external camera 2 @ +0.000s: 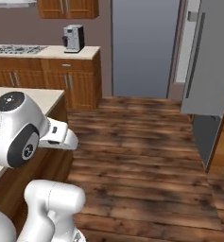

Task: Pick up the banana and kiwi from the fridge and place one fruit on each plate on the dining counter.

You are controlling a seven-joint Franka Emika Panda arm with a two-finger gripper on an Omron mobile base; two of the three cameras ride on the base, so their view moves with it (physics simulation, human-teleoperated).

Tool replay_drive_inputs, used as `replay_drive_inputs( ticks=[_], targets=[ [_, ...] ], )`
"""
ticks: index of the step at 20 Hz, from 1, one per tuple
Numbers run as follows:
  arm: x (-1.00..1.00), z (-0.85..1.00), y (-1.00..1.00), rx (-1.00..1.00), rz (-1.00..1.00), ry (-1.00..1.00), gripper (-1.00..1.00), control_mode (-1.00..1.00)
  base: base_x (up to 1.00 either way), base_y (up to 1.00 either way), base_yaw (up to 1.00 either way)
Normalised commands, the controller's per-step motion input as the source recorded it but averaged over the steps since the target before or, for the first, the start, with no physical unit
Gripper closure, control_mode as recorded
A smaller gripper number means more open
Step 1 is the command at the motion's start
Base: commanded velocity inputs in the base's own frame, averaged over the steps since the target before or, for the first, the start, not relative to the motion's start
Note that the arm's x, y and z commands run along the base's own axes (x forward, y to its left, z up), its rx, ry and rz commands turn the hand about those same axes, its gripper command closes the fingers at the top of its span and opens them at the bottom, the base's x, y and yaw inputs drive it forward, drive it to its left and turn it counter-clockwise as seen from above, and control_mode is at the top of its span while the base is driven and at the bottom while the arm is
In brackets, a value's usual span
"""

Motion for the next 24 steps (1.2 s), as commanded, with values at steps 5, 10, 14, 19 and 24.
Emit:
replay_drive_inputs(
  ticks=[5, 10, 14, 19, 24],
  targets=[
    [0.0, 0.0, 0.0, 0.0, 0.0, 0.0, -1.0, 1.0, 1.0, 0.06, -0.16],
    [0.0, 0.0, 0.0, 0.0, 0.0, 0.0, -1.0, 1.0, 1.0, 0.0, -0.08],
    [0.0, 0.0, 0.0, 0.0, 0.0, 0.0, -1.0, 1.0, 1.0, 0.0, -0.08],
    [0.0, 0.0, 0.0, 0.0, 0.0, 0.0, -1.0, 1.0, 1.0, 0.0, -0.11],
    [0.0, 0.0, 0.0, 0.0, 0.0, 0.0, -1.0, 1.0, 1.0, -0.01, -0.31]
  ],
)
